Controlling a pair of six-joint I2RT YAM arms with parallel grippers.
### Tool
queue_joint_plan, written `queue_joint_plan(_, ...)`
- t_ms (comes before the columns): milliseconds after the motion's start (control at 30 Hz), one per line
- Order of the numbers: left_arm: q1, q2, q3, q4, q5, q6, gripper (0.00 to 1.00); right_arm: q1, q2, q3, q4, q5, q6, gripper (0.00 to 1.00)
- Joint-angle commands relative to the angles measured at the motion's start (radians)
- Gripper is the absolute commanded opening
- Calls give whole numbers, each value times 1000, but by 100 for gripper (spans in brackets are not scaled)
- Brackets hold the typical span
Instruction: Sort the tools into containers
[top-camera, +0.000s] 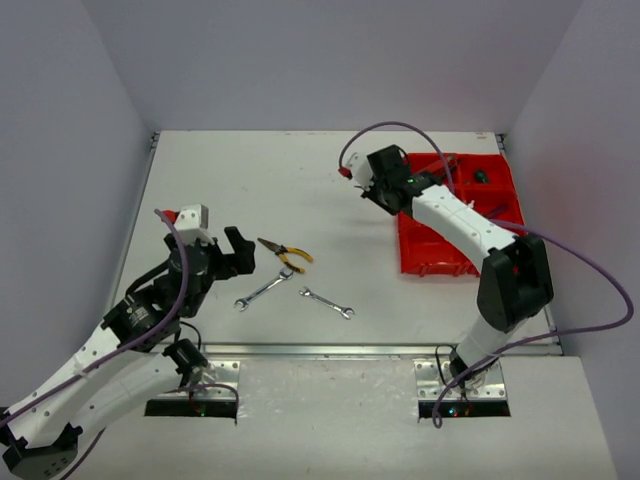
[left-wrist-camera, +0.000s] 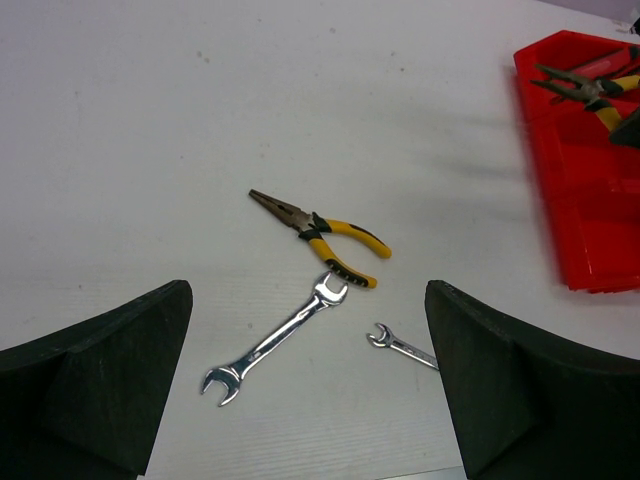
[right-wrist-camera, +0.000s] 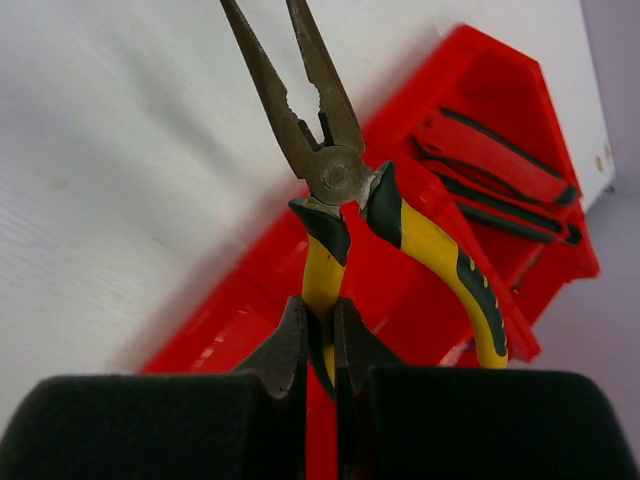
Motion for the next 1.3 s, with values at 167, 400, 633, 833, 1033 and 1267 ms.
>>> queue_joint_plan(167, 0, -26, 25, 53, 31, 26, 100, -216, -45, -30, 90, 174, -282, 0)
queue_joint_plan(400, 1, -34, 18, 62, 48, 33, 100, -312, -38, -104, 157, 241, -341, 0)
queue_joint_plan(633, 0, -36, 20, 63, 52, 36, 100, -317, -106, -252, 243, 219, -389, 0)
queue_joint_plan(833, -1, -49, 16, 64, 52, 36, 100, -310, -83, -249, 249, 198, -384, 0)
queue_joint_plan(1033, -1, -55, 15, 61, 47, 36, 100, -291, -32, -223, 227, 188, -348, 7)
queue_joint_plan(1267, -1, -57, 15, 61, 43, 35, 100, -263, -41, -211, 202, 162, -329, 30)
